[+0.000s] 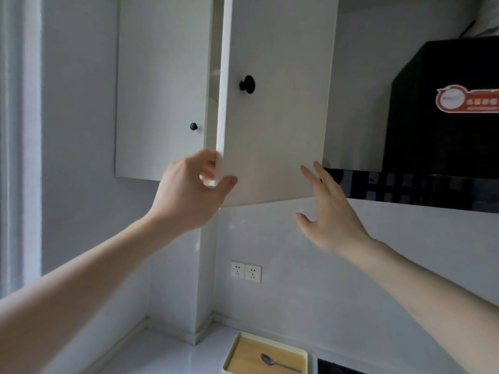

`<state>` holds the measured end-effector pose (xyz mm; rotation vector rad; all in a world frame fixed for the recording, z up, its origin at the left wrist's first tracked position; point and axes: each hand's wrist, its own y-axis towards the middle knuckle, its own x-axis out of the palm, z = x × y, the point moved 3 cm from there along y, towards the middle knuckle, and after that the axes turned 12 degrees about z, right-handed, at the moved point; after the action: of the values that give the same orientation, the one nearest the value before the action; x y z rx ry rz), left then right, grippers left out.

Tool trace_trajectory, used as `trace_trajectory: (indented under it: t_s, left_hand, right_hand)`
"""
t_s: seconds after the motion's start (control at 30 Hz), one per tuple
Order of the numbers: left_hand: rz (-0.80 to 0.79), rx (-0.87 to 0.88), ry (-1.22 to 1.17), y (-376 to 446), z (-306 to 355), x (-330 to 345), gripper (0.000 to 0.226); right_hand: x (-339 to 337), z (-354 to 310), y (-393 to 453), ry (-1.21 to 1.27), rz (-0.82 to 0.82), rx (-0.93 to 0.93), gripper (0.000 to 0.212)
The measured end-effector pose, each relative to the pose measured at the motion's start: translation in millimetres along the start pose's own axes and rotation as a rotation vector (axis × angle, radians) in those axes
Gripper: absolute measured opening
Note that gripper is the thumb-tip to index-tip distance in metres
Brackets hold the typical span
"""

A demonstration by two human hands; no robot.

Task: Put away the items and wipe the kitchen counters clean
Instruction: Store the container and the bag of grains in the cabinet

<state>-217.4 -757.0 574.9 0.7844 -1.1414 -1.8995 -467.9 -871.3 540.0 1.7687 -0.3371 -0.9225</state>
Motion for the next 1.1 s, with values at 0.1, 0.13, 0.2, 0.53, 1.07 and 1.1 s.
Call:
trace_trajectory:
  t_s: [0.1,0.13,0.2,0.53,1.07,1.1]
  left_hand:
    - [-0.006,-0.068,0.086,14,-37,0,0.014]
    - [-0.01,-0.083,0.114,19,-50,1,0.014]
    - [-0.02,-0.113,0.171,30,-72,6,0.014]
    - [-0.096,-0.246,0.276,77,-166,51,0.024]
    - [-0.39,0.261,0.823,69,-203,125,0.111]
    - [-0.417,0.245,0.823,70,-204,130,0.111]
  right_hand:
    - [24,6,16,-0.03,0.007,-0.001,0.094]
    - [32,8,21,-0.048,0.003,0.002,0.095]
    - [47,12,30,-0.098,-0.005,0.008,0.095]
    - [107,38,60,-0.263,-0.007,0.074,0.095]
    - [167,58,72,-0.486,-0.125,0.127,0.119]
    - [169,59,73,-0.5,-0.132,0.126,0.119]
